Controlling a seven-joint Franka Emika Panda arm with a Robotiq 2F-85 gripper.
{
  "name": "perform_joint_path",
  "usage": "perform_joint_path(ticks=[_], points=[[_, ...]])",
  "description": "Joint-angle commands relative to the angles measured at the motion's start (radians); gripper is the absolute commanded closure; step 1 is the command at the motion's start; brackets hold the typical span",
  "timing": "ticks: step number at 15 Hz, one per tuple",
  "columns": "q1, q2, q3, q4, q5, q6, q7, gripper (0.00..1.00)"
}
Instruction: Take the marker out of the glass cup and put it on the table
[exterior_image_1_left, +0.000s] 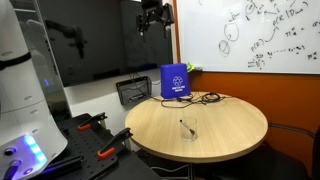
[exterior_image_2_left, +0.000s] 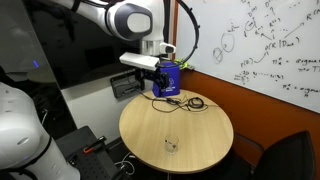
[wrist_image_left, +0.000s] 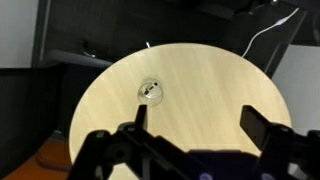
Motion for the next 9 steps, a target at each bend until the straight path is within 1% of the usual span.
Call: perform_joint_path(ticks=[1, 3, 4, 5, 7, 8, 9], points=[[0.008, 0.166, -0.027, 0.0, 0.112, 0.191, -0.043, 0.0], [-0.002, 0.288, -0.022, 0.018, 0.158, 0.292, -0.062, 0.0], [-0.009, 0.349, -0.013, 0.032, 0.181, 0.326, -0.054, 0.0], [-0.019, 0.405, 0.0, 0.044, 0.177, 0.362, -0.029, 0.0], [-0.032, 0.507, 0.022, 0.083, 0.19, 0.376, -0.004, 0.0], [-0.039, 0.55, 0.031, 0.108, 0.172, 0.372, 0.03, 0.0], [-0.05, 0.496, 0.038, 0.058, 0.16, 0.379, -0.006, 0.0]])
